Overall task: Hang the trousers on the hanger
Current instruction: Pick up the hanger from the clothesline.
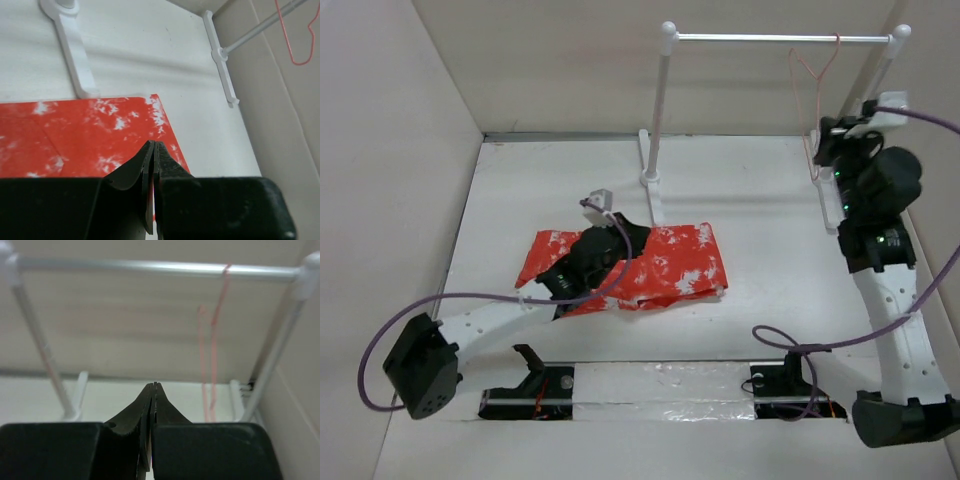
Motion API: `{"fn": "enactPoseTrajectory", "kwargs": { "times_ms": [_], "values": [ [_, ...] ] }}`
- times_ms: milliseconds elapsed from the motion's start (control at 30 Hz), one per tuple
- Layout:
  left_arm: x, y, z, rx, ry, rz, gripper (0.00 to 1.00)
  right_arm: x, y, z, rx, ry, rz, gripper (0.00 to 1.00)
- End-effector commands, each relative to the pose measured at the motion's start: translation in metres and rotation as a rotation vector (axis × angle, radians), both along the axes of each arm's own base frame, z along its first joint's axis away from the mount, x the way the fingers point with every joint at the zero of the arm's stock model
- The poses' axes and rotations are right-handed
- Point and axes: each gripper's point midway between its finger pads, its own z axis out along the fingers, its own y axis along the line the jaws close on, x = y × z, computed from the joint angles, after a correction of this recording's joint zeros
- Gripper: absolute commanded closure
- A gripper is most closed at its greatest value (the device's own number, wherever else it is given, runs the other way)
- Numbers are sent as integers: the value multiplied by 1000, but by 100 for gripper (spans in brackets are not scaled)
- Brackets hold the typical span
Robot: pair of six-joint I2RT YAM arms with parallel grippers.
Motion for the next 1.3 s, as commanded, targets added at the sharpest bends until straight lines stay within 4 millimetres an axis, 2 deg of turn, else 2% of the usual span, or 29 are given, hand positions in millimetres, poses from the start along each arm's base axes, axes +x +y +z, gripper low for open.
{"fn": "enactPoseTrajectory", "kwargs": {
  "times_ms": [0, 33, 67, 100, 133, 167, 200, 233, 267, 300, 367, 400, 433, 467, 500, 533, 567, 633, 767, 800, 833, 933, 1100, 1233, 1267],
  "values": [
    [11, -20, 36, 87, -72, 107, 100, 19, -47, 16, -58, 28, -75, 100],
    [9, -27, 32, 101, -65, 102, 100, 26, -59, 17, -51, 43, -105, 96],
    [7, -38, 28, 96, -62, 69, 100, 45, -70, 5, -49, 88, -122, 85],
    [5, -45, 30, 81, -74, 34, 100, 49, -89, 18, -51, 72, -161, 72],
    [3, -46, 20, 103, -88, -9, 100, 57, -93, 17, -67, 87, -148, 52],
    [-4, -55, 36, 38, -147, -70, 100, 75, -101, -4, -70, 159, -151, 44],
    [-9, -57, 38, 22, -177, -104, 100, 82, -109, -7, -76, 183, -163, 38],
    [-17, -56, 29, 27, -198, -142, 100, 86, -117, 4, -104, 172, -170, 34],
    [-21, -56, 41, 8, -244, -166, 100, 94, -116, 1, -118, 186, -155, 32],
    [-22, -54, 40, 20, -253, -168, 100, 108, -122, -13, -125, 215, -147, 32],
    [-25, -52, 38, 62, -256, -172, 100, 119, -120, -14, -142, 214, -97, 33],
    [-24, -51, 38, 71, -257, -165, 100, 129, -116, -24, -139, 233, -57, 34],
    [-22, -47, 35, 84, -254, -146, 98, 134, -117, -27, -131, 232, -38, 35],
    [-21, -44, 34, 87, -256, -135, 88, 138, -116, -27, -133, 219, -30, 35],
    [-21, -43, 32, 87, -252, -127, 85, 142, -111, -31, -132, 227, -15, 37],
    [-21, -42, 29, 90, -248, -123, 84, 150, -113, -40, -134, 252, -15, 40],
    [-21, -43, 28, 90, -245, -128, 83, 153, -110, -38, -153, 251, -9, 40],
    [-22, -43, 29, 88, -244, -132, 82, 160, -108, -46, -162, 272, -4, 41],
    [-22, -44, 29, 81, -242, -135, 82, 167, -106, -54, -153, 284, 18, 46],
    [-22, -44, 28, 85, -239, -135, 82, 169, -101, -59, -153, 293, 26, 51],
    [-22, -44, 28, 83, -239, -133, 82, 170, -105, -61, -154, 298, 7, 62],
    [-20, -45, 26, 87, -235, -129, 82, 175, -105, -71, -158, 316, -7, 71],
    [-19, -48, 20, 96, -220, -132, 81, 179, -110, -78, -167, 325, -45, 70],
    [-18, -49, 19, 98, -216, -134, 82, 180, -104, -79, -172, 319, -29, 71],
    [-18, -50, 18, 99, -215, -134, 81, 181, -104, -79, -171, 318, -29, 75]
  ]
}}
